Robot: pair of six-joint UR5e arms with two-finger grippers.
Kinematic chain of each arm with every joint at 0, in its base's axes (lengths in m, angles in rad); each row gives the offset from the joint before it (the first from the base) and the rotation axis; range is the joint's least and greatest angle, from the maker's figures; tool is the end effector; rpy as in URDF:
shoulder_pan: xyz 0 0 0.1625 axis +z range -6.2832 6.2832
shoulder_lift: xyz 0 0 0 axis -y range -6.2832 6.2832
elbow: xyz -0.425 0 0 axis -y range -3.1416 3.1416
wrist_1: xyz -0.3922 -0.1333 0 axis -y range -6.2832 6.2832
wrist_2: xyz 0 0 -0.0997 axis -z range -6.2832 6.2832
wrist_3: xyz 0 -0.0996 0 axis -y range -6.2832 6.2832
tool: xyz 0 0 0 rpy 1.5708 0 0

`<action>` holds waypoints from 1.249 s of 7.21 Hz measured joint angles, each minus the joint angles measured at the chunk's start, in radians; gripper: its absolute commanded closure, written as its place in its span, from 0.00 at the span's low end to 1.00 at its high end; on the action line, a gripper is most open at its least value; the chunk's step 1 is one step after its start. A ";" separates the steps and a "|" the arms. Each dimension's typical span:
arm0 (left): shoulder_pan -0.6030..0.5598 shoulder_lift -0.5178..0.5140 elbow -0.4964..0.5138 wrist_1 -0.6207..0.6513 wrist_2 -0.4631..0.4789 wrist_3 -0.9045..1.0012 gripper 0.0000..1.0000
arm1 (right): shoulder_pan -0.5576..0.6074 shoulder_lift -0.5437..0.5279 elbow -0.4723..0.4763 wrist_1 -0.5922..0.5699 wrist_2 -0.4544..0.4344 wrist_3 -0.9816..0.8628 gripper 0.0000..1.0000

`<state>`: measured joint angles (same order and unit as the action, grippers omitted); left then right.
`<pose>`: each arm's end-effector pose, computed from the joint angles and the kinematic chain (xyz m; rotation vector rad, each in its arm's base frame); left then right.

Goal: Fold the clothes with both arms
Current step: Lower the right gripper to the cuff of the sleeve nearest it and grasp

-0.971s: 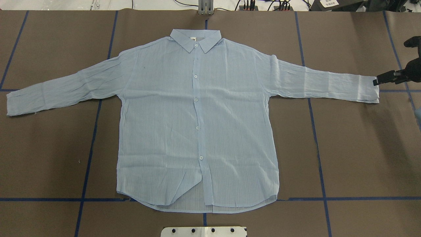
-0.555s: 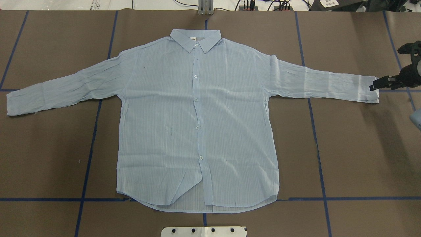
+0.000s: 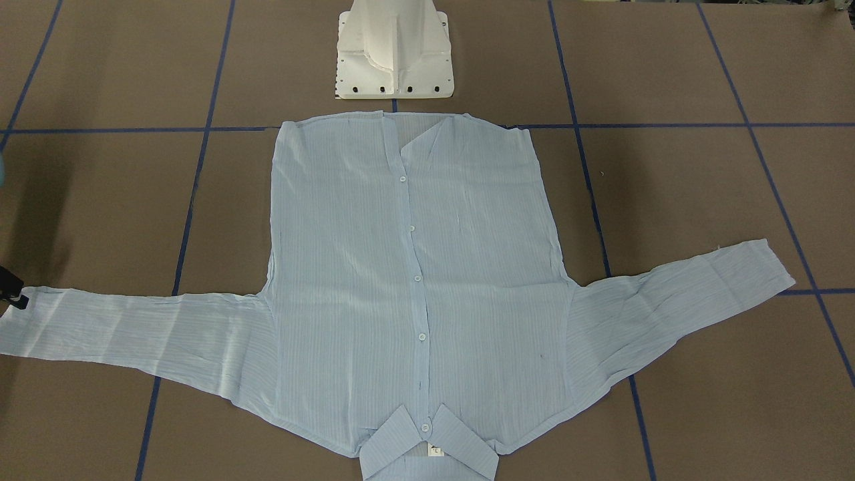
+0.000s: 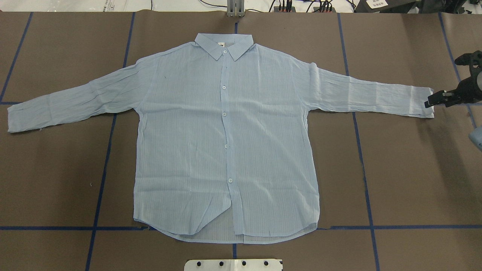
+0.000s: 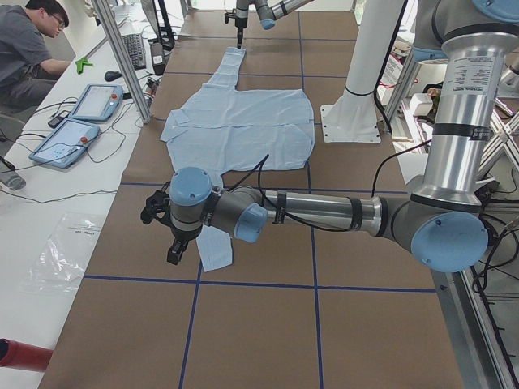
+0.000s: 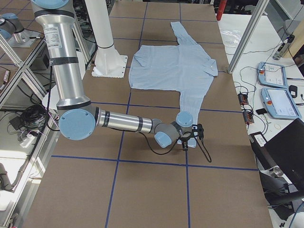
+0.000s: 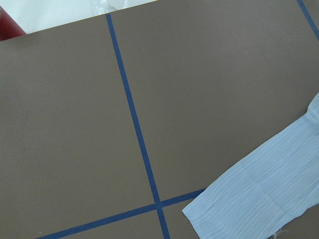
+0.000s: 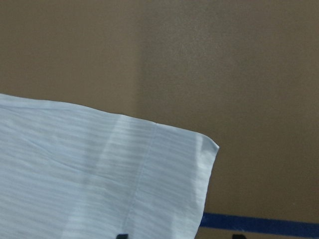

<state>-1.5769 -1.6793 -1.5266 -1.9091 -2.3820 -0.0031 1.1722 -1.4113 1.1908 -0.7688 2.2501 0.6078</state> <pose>-0.0645 -0.5556 0.5838 0.3813 0.7993 0.1547 -0.1584 -0.5584 0.6779 0.1710 -0.8459 -0.0014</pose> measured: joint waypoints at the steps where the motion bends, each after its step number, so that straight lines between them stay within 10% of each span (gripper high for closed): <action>1: 0.000 -0.001 0.004 -0.005 0.001 0.000 0.00 | -0.010 0.000 0.000 -0.001 0.002 0.001 0.33; 9: 0.000 -0.004 0.011 -0.011 0.000 -0.001 0.00 | 0.000 0.000 0.014 -0.023 0.030 0.000 1.00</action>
<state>-1.5770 -1.6828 -1.5160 -1.9206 -2.3823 -0.0040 1.1722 -1.4109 1.2048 -0.7915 2.2800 0.6075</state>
